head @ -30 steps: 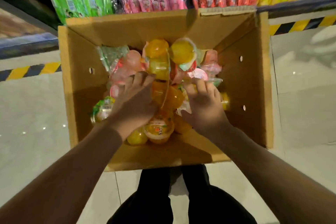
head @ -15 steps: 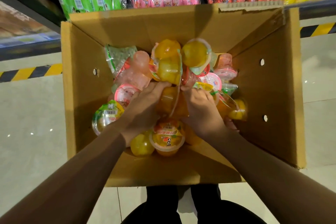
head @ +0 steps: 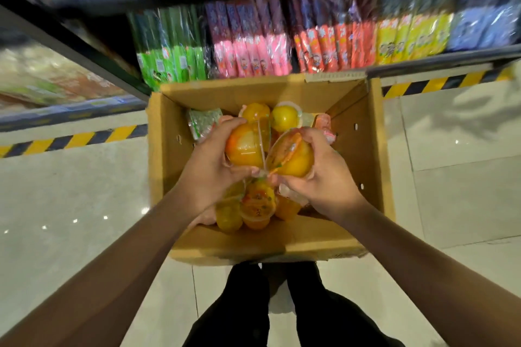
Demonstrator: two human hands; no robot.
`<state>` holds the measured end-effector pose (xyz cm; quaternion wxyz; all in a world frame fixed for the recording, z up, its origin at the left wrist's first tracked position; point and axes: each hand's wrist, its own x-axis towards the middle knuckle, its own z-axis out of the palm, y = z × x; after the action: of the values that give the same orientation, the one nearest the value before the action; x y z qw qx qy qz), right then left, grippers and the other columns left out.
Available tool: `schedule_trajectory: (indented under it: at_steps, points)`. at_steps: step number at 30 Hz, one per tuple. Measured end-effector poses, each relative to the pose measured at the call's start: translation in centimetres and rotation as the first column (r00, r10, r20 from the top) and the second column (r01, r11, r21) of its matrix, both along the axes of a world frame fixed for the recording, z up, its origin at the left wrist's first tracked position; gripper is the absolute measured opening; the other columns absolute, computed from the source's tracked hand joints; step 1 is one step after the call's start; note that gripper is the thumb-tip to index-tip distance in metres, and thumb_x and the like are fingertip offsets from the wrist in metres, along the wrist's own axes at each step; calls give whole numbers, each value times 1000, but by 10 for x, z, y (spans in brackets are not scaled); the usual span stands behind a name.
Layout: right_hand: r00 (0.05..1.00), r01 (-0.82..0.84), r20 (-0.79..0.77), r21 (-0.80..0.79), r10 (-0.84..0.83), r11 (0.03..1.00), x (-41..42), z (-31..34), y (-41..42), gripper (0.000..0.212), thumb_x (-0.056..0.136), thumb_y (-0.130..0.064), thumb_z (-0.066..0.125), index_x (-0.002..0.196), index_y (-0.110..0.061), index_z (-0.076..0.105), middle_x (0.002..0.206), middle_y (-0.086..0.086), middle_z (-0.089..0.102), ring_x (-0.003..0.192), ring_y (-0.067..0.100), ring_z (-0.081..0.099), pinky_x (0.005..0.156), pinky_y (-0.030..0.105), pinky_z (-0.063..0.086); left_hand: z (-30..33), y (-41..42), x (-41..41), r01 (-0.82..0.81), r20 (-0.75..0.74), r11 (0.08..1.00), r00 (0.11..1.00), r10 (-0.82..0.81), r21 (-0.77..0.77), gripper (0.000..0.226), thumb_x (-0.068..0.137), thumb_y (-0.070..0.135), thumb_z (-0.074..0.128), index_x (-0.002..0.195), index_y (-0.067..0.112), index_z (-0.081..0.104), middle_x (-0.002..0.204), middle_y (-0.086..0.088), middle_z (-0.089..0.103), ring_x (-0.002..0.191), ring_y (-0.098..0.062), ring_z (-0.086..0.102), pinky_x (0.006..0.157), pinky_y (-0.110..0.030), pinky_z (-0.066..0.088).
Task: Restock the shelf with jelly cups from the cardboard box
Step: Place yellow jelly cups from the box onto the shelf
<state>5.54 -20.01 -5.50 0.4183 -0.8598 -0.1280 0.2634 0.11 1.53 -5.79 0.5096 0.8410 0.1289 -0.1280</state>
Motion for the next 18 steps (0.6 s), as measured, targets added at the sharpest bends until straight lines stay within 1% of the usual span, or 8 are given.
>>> schedule_trajectory:
  at_steps: [2, 4, 7, 10, 12, 14, 16, 18]
  points:
    - [997, 67, -28, 69, -65, 995, 9, 63, 3, 81, 72, -28, 90, 132, -32, 35, 119, -15, 57, 106, -2, 58, 86, 10, 48, 67, 7, 12, -11, 15, 1000, 1000, 11, -11, 85, 73, 20, 87, 144, 28, 41, 134, 15, 46, 116, 11, 45, 96, -10, 40]
    - [993, 122, -20, 138, -120, 983, 17, 134, 6, 79, 72, -22, 89, 126, -32, 32, 113, -23, 54, 106, -5, 57, 86, 6, 45, 136, 14, 23, -32, 51, 997, 998, 36, -71, 84, 74, 15, 86, 144, 24, 41, 129, 19, 48, 113, 12, 51, 90, -9, 46]
    - [986, 164, -1, 228, -169, 960, 28, 243, 11, 73, 73, -18, 89, 121, -33, 36, 105, -33, 58, 103, -3, 62, 93, 26, 54, 248, 24, 35, -67, 100, 992, 992, 77, -105, 81, 75, 11, 85, 143, 19, 42, 129, 14, 50, 110, 15, 53, 80, -8, 49]
    - [974, 187, 61, 316, -217, 930, 36, 352, 15, 73, 71, -27, 90, 123, -39, 40, 115, -23, 57, 109, 6, 62, 91, 43, 56, 361, 29, 41, -89, 174, 984, 978, 115, -153, 80, 73, 10, 85, 141, 19, 44, 131, 10, 51, 110, 14, 55, 78, -10, 51]
    - [961, 179, 135, 367, -242, 913, 40, 424, 21, 74, 70, -31, 90, 124, -40, 40, 121, -19, 53, 114, 8, 58, 92, 39, 55, 434, 31, 40, -95, 222, 982, 966, 130, -161, 80, 69, 26, 86, 137, 31, 44, 127, 20, 51, 111, 6, 57, 83, -19, 54]
    - [947, 151, 196, 427, -254, 892, 42, 487, 24, 73, 72, -24, 90, 122, -40, 40, 118, -27, 50, 111, 1, 56, 87, 26, 53, 499, 32, 36, -101, 259, 980, 955, 145, -174, 81, 64, 36, 85, 135, 38, 46, 123, 28, 54, 111, 0, 60, 85, -25, 56]
    - [941, 84, 259, 447, -219, 891, 44, 543, 25, 71, 76, -16, 87, 123, -40, 41, 118, -28, 50, 110, -2, 55, 85, 21, 51, 553, 32, 32, -103, 321, 982, 935, 149, -157, 81, 65, 29, 88, 136, 33, 49, 123, 26, 55, 109, 3, 60, 81, -20, 55]
    - [913, -5, 371, 420, -167, 907, 45, 590, 25, 70, 78, -19, 86, 129, -38, 41, 124, -24, 48, 114, -1, 53, 88, 20, 50, 597, 29, 28, -114, 364, 980, 917, 166, -161, 81, 66, 16, 90, 136, 26, 49, 123, 16, 56, 105, 5, 62, 76, -13, 52]
